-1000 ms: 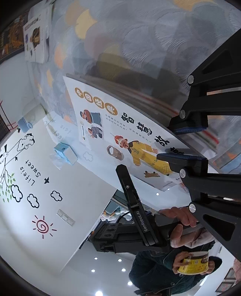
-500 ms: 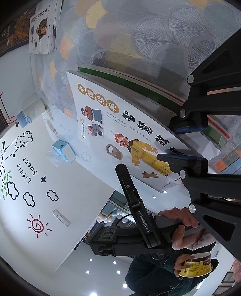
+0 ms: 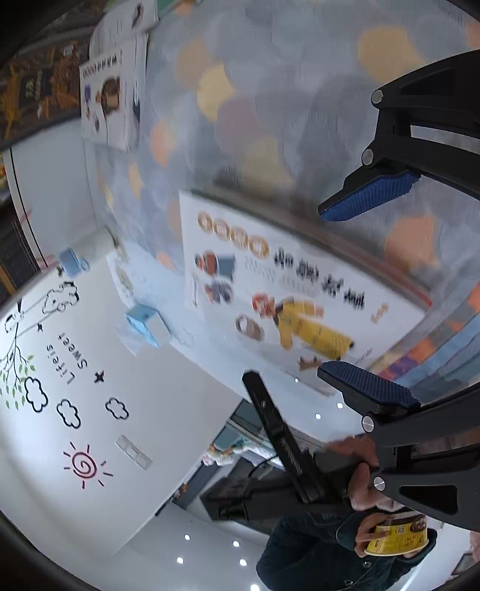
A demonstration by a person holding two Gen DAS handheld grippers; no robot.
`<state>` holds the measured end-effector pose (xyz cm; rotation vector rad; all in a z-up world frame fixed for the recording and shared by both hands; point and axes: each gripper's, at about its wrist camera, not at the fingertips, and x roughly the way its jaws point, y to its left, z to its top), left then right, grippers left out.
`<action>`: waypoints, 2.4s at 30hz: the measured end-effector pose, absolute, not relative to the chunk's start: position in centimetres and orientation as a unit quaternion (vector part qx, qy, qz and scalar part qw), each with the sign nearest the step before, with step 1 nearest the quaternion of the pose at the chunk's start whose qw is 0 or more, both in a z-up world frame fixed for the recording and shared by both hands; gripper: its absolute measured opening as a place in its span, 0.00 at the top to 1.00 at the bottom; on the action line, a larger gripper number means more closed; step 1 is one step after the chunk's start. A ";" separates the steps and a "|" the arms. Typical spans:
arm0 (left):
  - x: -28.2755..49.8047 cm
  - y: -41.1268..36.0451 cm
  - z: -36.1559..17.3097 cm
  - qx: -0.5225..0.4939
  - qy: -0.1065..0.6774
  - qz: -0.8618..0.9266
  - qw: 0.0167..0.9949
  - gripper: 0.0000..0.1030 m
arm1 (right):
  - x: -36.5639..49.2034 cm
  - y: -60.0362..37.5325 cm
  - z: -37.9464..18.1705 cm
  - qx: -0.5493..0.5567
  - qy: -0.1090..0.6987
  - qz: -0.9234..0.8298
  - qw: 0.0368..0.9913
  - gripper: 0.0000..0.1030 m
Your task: Organize books
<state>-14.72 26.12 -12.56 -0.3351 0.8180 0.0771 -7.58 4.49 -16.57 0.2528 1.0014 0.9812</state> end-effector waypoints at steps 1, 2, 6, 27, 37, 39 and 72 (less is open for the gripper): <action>-14.4 25.4 -12.2 -0.160 0.395 0.030 0.904 0.52 | -7.4 3.7 -16.6 0.119 0.459 0.445 0.760 0.26; -14.1 24.6 -11.9 -0.157 0.394 0.022 0.905 0.52 | -7.1 2.7 -16.7 0.126 0.457 0.439 0.763 0.26; -11.8 20.4 -10.6 -0.144 0.396 -0.017 0.907 0.51 | -5.6 -2.2 -16.9 0.154 0.454 0.416 0.772 0.26; 10.3 -8.6 -14.6 -0.162 0.457 -0.156 0.861 0.51 | 10.5 -36.4 -19.9 0.288 0.392 0.147 0.861 0.26; 17.1 -12.0 -16.5 -0.149 0.420 -0.156 0.882 0.51 | 15.7 -37.9 -22.2 0.288 0.387 0.146 0.864 0.26; 17.7 -13.0 -16.7 -0.142 0.421 -0.165 0.881 0.50 | 16.3 -37.7 -22.4 0.290 0.383 0.149 0.865 0.26; -6.2 -2.1 -16.5 -0.096 0.461 -0.124 0.873 0.43 | -11.3 -22.7 -21.2 0.070 0.459 0.291 0.836 0.25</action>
